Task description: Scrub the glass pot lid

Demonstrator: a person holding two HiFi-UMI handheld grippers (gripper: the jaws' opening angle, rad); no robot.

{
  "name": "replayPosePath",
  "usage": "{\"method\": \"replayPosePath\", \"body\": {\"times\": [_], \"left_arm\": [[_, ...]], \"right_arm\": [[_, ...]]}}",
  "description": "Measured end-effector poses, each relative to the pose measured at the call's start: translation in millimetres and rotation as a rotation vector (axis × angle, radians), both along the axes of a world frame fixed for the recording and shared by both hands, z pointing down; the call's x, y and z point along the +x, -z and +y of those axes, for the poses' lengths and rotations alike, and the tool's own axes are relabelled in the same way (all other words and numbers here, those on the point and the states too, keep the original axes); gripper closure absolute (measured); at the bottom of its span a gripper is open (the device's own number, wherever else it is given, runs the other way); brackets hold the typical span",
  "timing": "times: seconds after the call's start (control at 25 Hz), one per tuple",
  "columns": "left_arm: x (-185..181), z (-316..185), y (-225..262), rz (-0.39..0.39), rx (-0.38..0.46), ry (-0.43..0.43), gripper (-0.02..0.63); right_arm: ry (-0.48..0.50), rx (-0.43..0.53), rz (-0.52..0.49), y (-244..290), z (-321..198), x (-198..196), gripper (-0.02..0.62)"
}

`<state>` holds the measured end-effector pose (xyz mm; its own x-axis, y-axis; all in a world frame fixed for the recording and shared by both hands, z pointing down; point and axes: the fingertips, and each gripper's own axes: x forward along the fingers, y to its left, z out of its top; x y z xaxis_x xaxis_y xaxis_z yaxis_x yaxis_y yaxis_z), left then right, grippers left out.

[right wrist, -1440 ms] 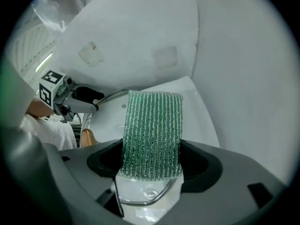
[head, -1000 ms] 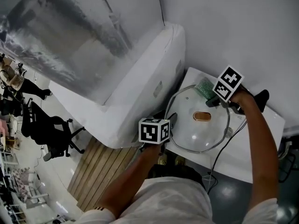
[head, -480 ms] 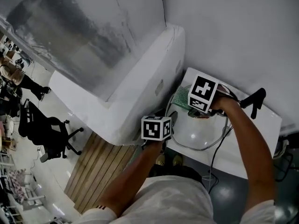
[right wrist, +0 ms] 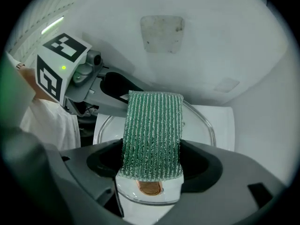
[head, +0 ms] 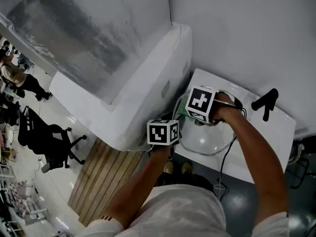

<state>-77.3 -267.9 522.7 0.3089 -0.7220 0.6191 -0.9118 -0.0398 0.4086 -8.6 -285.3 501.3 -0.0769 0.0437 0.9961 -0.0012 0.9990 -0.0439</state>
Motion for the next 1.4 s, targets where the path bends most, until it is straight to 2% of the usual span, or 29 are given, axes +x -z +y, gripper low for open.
{"method": "replayPosePath", "body": {"times": [0.24,0.36,0.8,1.12,1.4], "left_arm": [[-0.3,0.7,0.2,0.0,0.002,0.001,0.379],[-0.4,0.8,1.6,0.002,0.004,0.003,0.379],[-0.9,0.9,1.2,0.012,0.004,-0.005,0.379],[-0.9,1.5,0.7,0.013,0.002,-0.004,0.379],[-1.4,1.5,-0.6,0.011,-0.003,-0.007,0.379]], "right_arm": [[0.067,0.108,0.069,2.3,0.7,-1.0,0.247],[0.055,0.1,0.047,5.4,1.3,-1.7,0.247],[-0.307,-0.07,-0.179,17.5,-23.5,43.6,0.247],[-0.54,-0.108,-0.297,15.9,-43.8,86.7,0.247],[-0.752,-0.163,-0.463,10.8,-47.2,108.4,0.247]]}}
